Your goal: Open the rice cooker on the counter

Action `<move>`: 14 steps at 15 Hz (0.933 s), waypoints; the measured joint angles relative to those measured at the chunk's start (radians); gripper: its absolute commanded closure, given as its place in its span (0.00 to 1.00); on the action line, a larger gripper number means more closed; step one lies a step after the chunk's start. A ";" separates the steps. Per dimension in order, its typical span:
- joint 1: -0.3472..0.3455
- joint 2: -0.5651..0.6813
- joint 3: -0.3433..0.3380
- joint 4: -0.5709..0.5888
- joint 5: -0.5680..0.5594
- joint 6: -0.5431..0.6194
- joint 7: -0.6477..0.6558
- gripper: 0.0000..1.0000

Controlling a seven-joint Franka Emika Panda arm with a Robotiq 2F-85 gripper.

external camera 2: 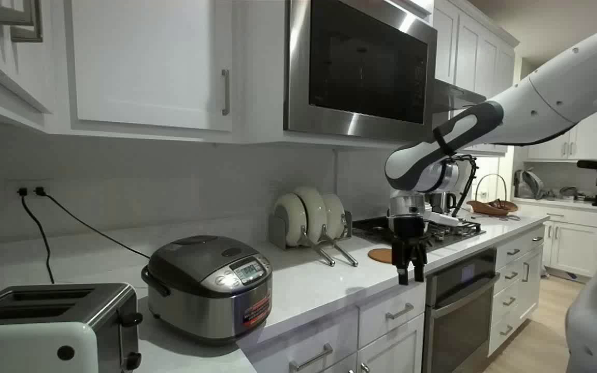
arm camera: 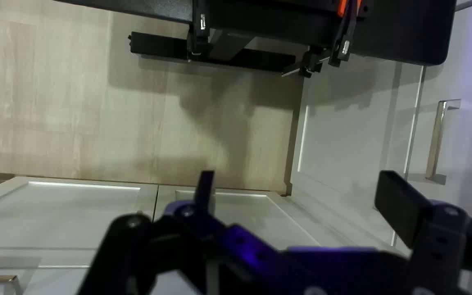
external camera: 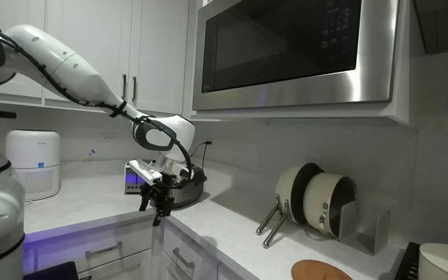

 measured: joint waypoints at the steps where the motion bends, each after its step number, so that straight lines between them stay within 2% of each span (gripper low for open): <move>1: 0.000 0.000 0.000 0.000 0.000 0.000 0.000 0.00; 8: -0.001 0.001 0.015 0.000 0.002 0.000 0.000 0.00; 11: 0.021 0.000 0.083 0.003 0.018 0.000 0.000 0.00; 14: 0.085 -0.010 0.182 0.006 0.034 0.000 0.001 0.00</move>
